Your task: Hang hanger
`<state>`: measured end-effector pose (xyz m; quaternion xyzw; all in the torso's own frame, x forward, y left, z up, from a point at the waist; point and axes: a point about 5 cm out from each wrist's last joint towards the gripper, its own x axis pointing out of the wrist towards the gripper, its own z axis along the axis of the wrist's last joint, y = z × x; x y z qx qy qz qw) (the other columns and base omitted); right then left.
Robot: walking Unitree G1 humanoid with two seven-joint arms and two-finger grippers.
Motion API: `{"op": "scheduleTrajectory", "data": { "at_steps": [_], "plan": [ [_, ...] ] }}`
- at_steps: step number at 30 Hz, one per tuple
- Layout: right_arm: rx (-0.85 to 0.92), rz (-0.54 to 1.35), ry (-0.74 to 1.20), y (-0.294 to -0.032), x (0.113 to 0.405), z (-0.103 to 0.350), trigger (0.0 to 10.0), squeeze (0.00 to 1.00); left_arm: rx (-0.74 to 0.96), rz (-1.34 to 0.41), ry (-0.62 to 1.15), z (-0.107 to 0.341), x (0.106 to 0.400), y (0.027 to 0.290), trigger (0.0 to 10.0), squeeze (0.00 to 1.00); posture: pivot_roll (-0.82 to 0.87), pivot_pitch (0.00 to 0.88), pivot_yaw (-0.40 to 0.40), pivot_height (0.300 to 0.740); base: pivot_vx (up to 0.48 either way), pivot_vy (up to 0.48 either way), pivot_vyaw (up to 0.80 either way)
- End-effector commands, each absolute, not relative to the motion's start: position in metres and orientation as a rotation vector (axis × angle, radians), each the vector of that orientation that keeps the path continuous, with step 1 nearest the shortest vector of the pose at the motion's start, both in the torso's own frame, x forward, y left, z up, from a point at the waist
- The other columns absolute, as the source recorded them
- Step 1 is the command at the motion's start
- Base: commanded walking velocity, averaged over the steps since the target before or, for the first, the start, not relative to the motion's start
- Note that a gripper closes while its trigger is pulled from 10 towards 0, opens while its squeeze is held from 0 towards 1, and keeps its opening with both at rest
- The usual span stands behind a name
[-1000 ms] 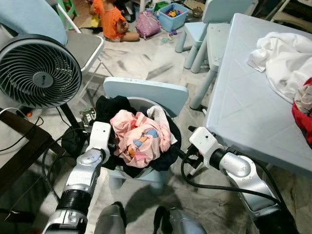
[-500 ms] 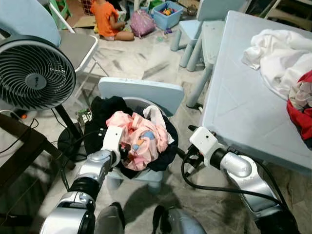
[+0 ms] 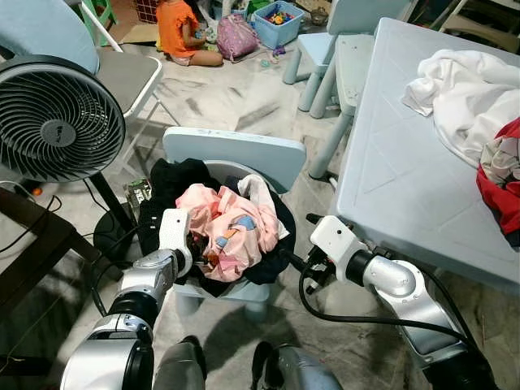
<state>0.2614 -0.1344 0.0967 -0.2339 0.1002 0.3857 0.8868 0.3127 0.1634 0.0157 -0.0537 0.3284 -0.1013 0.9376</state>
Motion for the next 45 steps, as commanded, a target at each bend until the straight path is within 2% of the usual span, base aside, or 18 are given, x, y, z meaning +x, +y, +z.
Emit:
{"op": "scheduleTrajectory", "data": {
  "at_steps": [1,11,22,23,25,28,30,31,35,40,45],
  "plan": [
    [-0.486,0.827,0.222,-0.135,0.26,0.096,10.0,0.0,-0.092,-0.183,0.677,0.014,0.311,0.169,0.0,0.0,-0.07,0.153,-0.122,0.74,0.0,0.0,0.0],
    [-0.481,0.831,0.215,-0.132,0.267,0.095,10.0,0.0,0.035,-0.075,0.592,0.021,0.313,0.196,0.0,0.0,-0.05,0.135,-0.122,0.74,0.0,0.0,0.0],
    [-0.472,0.824,0.189,-0.123,0.275,0.095,10.0,0.0,0.08,-0.017,0.47,0.038,0.324,0.208,0.0,0.0,-0.03,0.109,-0.108,0.74,0.0,0.0,0.0],
    [-0.472,0.821,0.187,-0.123,0.276,0.095,10.0,0.0,0.102,-0.004,0.441,0.043,0.326,0.209,0.0,0.0,-0.03,0.108,-0.107,0.74,0.0,0.0,0.0],
    [-0.466,0.802,0.177,-0.122,0.279,0.094,10.0,0.0,0.234,0.061,0.246,0.076,0.337,0.222,0.0,0.0,-0.01,0.104,-0.099,0.74,0.0,0.0,0.0],
    [-0.459,0.795,0.17,-0.119,0.281,0.093,10.0,0.0,0.327,0.075,0.124,0.099,0.342,0.227,0.0,0.0,-0.01,0.101,-0.096,0.74,0.0,0.0,0.0],
    [-0.454,0.795,0.161,-0.115,0.281,0.093,10.0,0.0,0.433,0.071,-0.023,0.129,0.346,0.228,0.0,0.0,0.0,0.094,-0.088,0.74,0.0,0.0,0.0],
    [-0.45,0.792,0.156,-0.113,0.282,0.092,10.0,0.0,0.489,0.066,-0.122,0.151,0.349,0.226,0.0,0.0,0.01,0.087,-0.082,0.74,0.0,0.0,0.0],
    [-0.445,0.774,0.15,-0.113,0.285,0.091,10.0,0.0,0.575,0.014,-0.272,0.185,0.351,0.214,0.0,0.0,0.02,0.076,-0.077,0.74,0.0,0.0,0.0],
    [-0.442,0.762,0.136,-0.109,0.291,0.09,10.0,0.0,0.676,-0.146,-0.433,0.214,0.349,0.182,0.0,0.0,0.04,0.051,-0.067,0.74,0.0,0.0,0.0],
    [-0.441,0.753,0.116,-0.104,0.295,0.092,10.0,0.0,0.685,-0.223,-0.544,0.231,0.344,0.158,0.0,0.0,0.04,0.035,-0.059,0.74,0.0,0.0,0.0]
  ]
}}
